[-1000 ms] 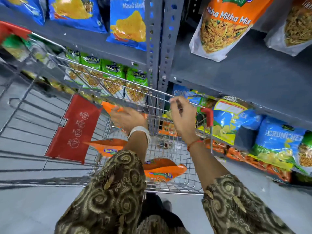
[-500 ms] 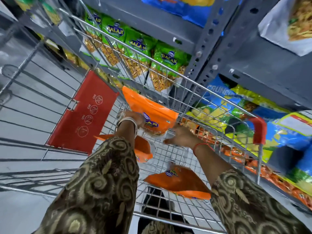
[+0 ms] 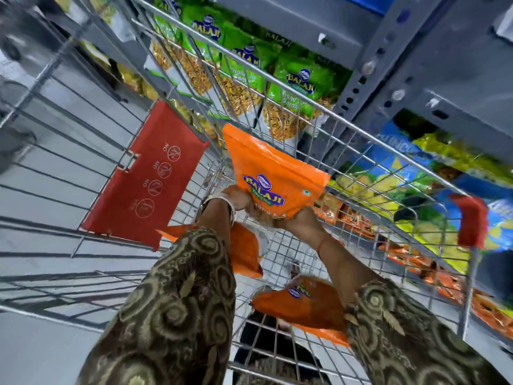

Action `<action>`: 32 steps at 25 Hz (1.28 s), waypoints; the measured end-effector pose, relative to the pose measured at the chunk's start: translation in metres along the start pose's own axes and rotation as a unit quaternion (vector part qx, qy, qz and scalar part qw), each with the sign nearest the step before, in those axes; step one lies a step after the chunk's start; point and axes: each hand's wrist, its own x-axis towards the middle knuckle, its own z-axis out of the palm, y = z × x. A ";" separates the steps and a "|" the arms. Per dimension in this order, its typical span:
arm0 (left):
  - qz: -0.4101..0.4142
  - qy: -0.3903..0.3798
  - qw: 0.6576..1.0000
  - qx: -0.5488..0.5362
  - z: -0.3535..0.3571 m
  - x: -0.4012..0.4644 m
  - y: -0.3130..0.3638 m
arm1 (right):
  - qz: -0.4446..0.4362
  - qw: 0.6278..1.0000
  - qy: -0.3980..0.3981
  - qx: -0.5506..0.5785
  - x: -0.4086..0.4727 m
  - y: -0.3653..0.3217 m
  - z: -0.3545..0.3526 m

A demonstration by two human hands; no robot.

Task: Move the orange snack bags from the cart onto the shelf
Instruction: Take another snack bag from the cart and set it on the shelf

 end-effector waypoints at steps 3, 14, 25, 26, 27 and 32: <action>0.016 0.011 0.999 -0.033 -0.005 -0.018 0.009 | -0.010 1.000 0.005 0.019 -0.019 -0.010 -0.011; 0.100 -0.072 0.935 -0.334 -0.015 -0.164 0.079 | -0.047 0.981 0.123 0.143 -0.166 -0.081 -0.083; 0.380 -0.142 0.817 -0.410 0.004 -0.248 0.240 | -0.186 0.879 0.323 0.298 -0.268 -0.106 -0.191; 0.407 -0.148 0.811 -0.393 0.007 -0.251 0.257 | -0.198 0.867 0.339 0.305 -0.272 -0.104 -0.203; 0.422 -0.152 0.810 -0.377 0.011 -0.253 0.274 | -0.213 0.855 0.357 0.312 -0.275 -0.102 -0.217; 0.440 -0.169 0.799 -0.373 0.037 -0.243 0.348 | -0.235 0.817 0.425 0.311 -0.278 -0.094 -0.277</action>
